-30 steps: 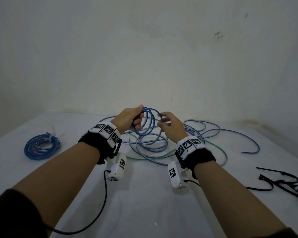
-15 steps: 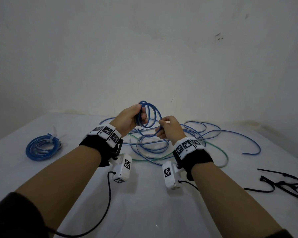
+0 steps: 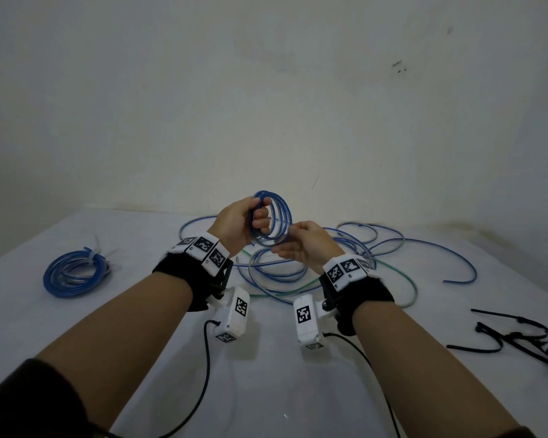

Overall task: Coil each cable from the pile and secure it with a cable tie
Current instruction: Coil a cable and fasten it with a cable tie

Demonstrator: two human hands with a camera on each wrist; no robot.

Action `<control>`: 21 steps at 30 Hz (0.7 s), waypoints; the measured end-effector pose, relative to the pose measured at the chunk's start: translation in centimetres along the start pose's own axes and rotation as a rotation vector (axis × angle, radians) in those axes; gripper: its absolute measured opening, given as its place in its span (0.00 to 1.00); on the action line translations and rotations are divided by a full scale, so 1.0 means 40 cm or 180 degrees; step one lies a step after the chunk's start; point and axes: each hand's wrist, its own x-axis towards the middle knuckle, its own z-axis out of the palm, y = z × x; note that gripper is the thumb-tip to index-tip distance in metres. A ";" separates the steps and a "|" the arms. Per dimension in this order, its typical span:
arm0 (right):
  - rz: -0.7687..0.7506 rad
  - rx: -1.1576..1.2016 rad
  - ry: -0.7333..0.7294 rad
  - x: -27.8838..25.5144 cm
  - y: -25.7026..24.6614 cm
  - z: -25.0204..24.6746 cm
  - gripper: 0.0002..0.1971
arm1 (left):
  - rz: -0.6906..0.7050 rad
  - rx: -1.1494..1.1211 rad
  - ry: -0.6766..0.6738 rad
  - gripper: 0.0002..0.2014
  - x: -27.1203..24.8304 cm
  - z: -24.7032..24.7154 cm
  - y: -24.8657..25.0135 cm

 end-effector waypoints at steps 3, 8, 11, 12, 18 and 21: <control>-0.0289 -0.0896 0.0347 0.006 -0.006 -0.017 0.03 | 0.0041 0.0695 0.0213 0.17 0.006 -0.004 0.009; -0.1132 -0.1713 0.0463 0.018 -0.013 -0.012 0.18 | 0.0042 0.1301 0.0399 0.20 0.012 0.001 0.008; -0.1551 -0.2894 0.0687 0.030 -0.017 -0.016 0.17 | -0.0010 0.1535 0.0325 0.20 0.014 0.008 0.007; -0.1659 -0.3111 0.0660 0.029 -0.022 -0.016 0.17 | -0.0059 0.1607 0.0266 0.20 0.013 0.010 0.008; -0.2164 -0.2966 -0.0311 0.024 -0.034 -0.004 0.15 | -0.0112 0.2050 -0.0120 0.20 0.002 0.012 0.006; -0.1904 -0.2670 -0.0374 0.015 -0.038 -0.005 0.11 | 0.0111 0.2249 0.0007 0.19 0.000 0.007 -0.001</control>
